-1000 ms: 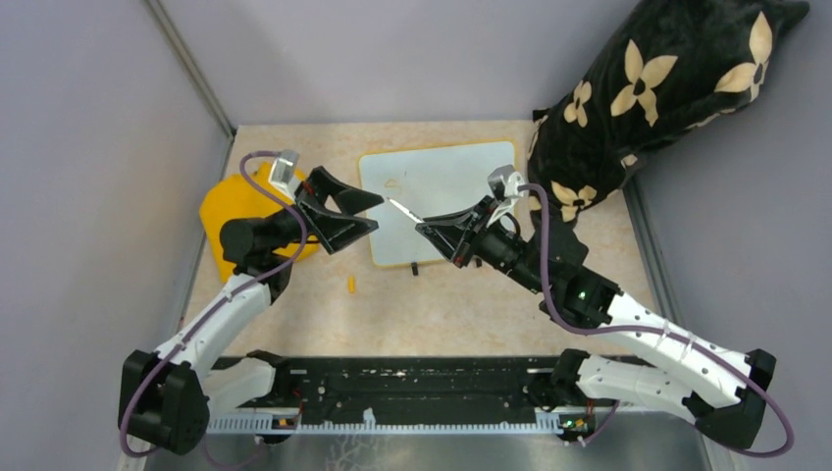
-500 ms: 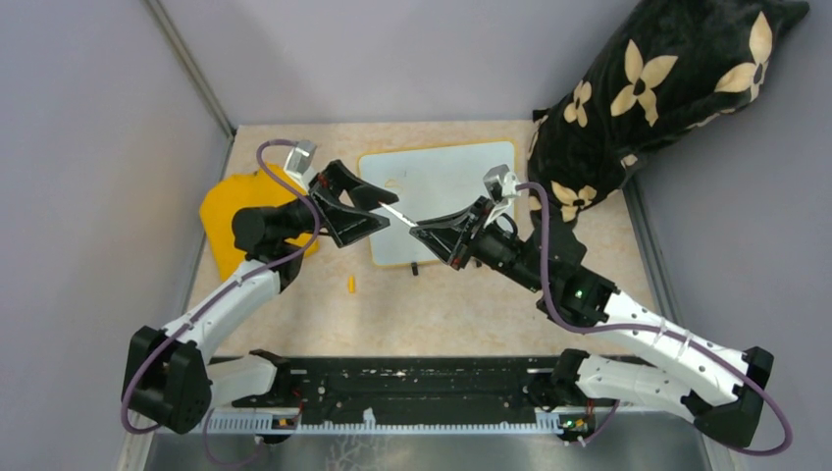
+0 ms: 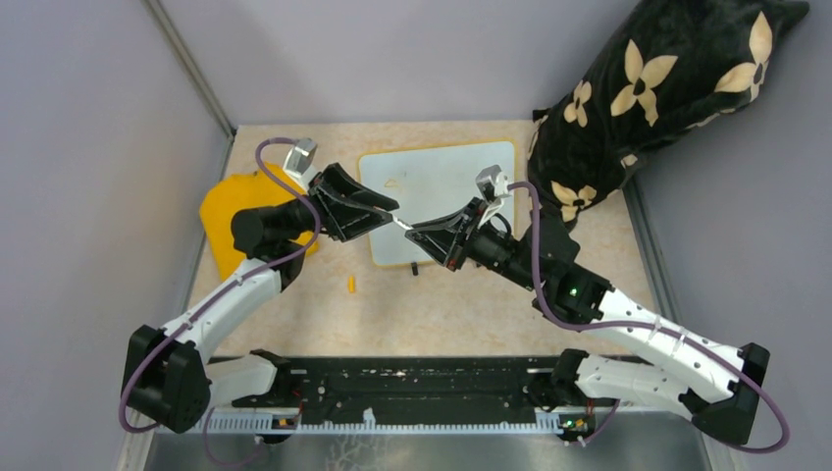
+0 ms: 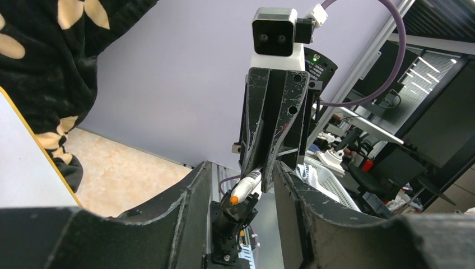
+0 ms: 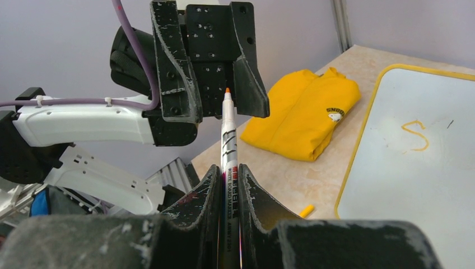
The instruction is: Write a sentence on the whiteboard
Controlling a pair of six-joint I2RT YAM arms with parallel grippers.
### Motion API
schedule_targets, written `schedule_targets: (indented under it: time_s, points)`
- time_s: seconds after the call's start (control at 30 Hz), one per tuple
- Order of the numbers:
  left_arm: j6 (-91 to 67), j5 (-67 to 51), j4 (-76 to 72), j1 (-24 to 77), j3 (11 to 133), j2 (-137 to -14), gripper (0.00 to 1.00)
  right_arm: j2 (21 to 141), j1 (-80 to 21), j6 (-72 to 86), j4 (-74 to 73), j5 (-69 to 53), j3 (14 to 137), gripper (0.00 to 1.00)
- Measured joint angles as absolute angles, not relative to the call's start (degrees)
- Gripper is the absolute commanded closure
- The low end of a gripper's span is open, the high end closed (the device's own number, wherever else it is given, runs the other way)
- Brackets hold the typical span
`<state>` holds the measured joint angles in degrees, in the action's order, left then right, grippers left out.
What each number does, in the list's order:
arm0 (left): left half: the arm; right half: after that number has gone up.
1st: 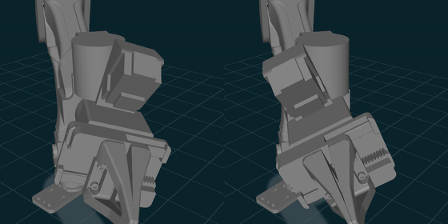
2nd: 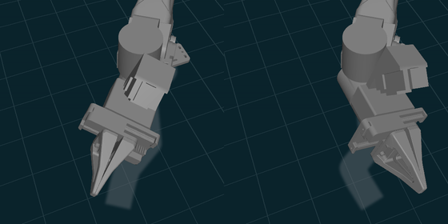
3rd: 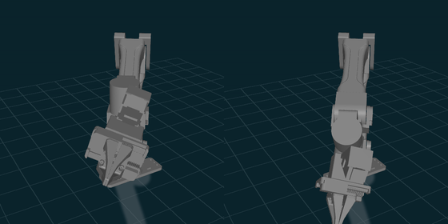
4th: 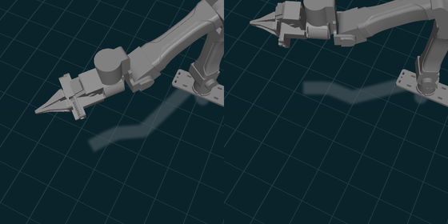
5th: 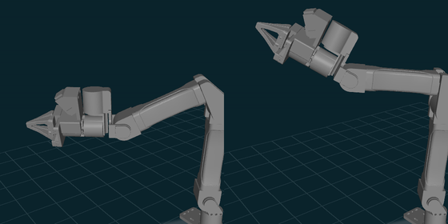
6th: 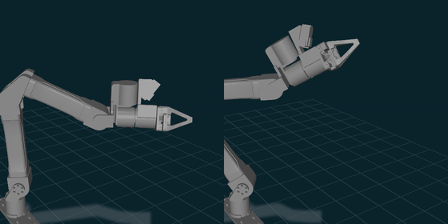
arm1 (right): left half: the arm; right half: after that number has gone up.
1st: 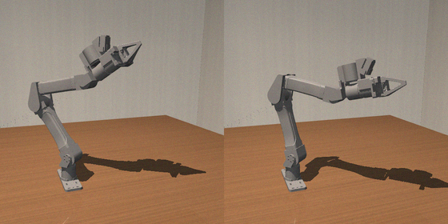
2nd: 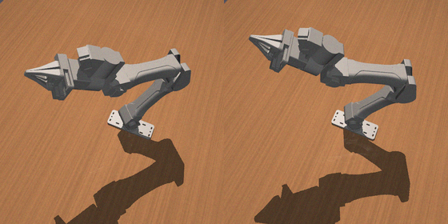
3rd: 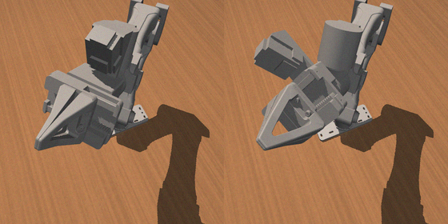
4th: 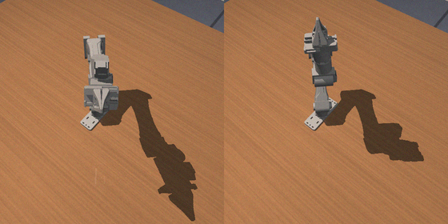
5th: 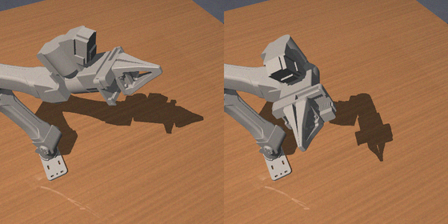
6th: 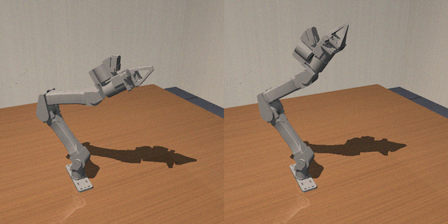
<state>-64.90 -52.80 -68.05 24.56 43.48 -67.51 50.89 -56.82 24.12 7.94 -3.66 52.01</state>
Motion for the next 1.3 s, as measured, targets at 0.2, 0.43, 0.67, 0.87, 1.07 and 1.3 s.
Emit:
schedule_targets:
  time_s: [0.2, 0.43, 0.67, 0.87, 1.07, 1.3]
  points:
    - [-64.9, -52.8, -68.2, 24.8, 43.5, -67.5, 0.54, 51.5, -56.8, 24.1, 8.1, -4.0, 52.0, 1.00]
    - [-64.9, -52.9, -68.2, 25.5, 43.4, -67.5, 0.55, 51.6, -56.8, 24.2, 8.2, -4.0, 52.0, 1.00]
    - [-65.4, -52.9, -68.3, 26.1, 42.8, -67.5, 0.64, 51.5, -56.8, 24.2, 8.7, -3.4, 52.0, 1.00]
    - [-66.0, -52.8, -68.6, 26.3, 42.4, -67.6, 0.67, 51.4, -56.8, 24.2, 9.4, -2.9, 51.7, 1.00]
    - [-66.2, -52.5, -68.7, 26.4, 42.4, -67.8, 0.77, 51.4, -56.8, 24.2, 9.5, -2.9, 51.7, 1.00]
    - [-67.9, -52.2, -69.4, 26.4, 42.4, -67.8, 1.00, 51.3, -56.8, 24.1, 10.1, -3.2, 51.6, 1.00]
